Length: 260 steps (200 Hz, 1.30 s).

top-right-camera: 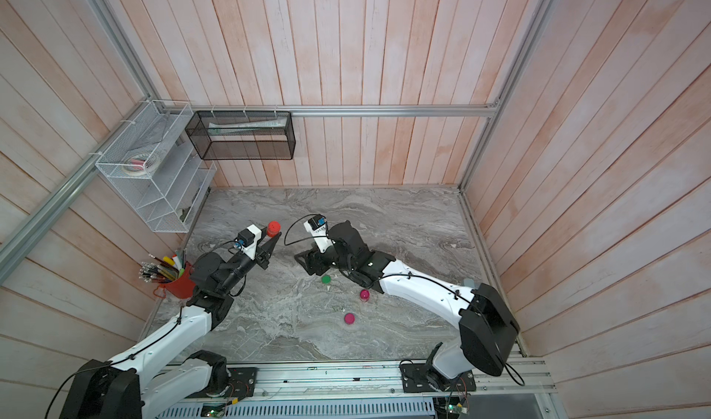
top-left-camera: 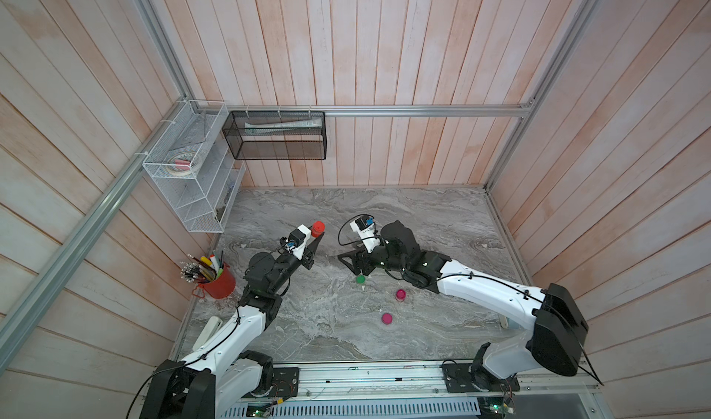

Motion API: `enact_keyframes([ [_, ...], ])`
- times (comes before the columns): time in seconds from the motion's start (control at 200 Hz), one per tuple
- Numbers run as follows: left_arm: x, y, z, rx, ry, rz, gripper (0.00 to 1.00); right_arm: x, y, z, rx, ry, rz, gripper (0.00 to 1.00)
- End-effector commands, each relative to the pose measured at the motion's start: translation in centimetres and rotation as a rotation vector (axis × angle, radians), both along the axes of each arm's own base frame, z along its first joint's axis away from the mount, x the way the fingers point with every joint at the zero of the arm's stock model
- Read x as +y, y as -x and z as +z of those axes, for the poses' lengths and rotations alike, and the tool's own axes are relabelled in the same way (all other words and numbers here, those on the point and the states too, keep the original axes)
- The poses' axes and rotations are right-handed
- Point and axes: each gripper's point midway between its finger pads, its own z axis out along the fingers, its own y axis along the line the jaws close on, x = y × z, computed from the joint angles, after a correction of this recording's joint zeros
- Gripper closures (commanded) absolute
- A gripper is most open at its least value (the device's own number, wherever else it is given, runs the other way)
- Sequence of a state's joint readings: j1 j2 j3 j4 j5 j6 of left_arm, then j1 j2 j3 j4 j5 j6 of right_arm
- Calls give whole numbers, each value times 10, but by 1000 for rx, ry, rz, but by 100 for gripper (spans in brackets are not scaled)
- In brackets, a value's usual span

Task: Close the paint jar lid
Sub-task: Close the lid on the paint jar, then screw the lid onto the paint jar.

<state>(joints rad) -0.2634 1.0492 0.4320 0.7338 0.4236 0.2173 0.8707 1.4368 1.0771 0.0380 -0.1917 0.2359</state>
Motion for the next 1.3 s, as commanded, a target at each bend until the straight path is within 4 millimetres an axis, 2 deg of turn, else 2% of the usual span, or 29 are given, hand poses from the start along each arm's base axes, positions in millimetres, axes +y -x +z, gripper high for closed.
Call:
enact_keyframes([
  [0.0,-18,11,4,22,-16,-144,72,-21,-12,48,-192,-43,-22,31],
  [0.13,-38,27,-8,85,-40,-312,71,-25,-6,73,-328,-52,44,34],
  [0.265,-49,38,-15,129,-47,-425,71,-19,8,79,-400,-50,148,38],
  [0.39,-52,38,-24,160,-68,-449,72,-13,18,83,-434,-70,218,40],
  [0.935,-51,36,-24,142,-83,-431,72,18,24,67,-384,-32,325,41],
  [1.295,-51,36,-22,134,-81,-425,72,30,26,57,-361,-10,338,47],
])
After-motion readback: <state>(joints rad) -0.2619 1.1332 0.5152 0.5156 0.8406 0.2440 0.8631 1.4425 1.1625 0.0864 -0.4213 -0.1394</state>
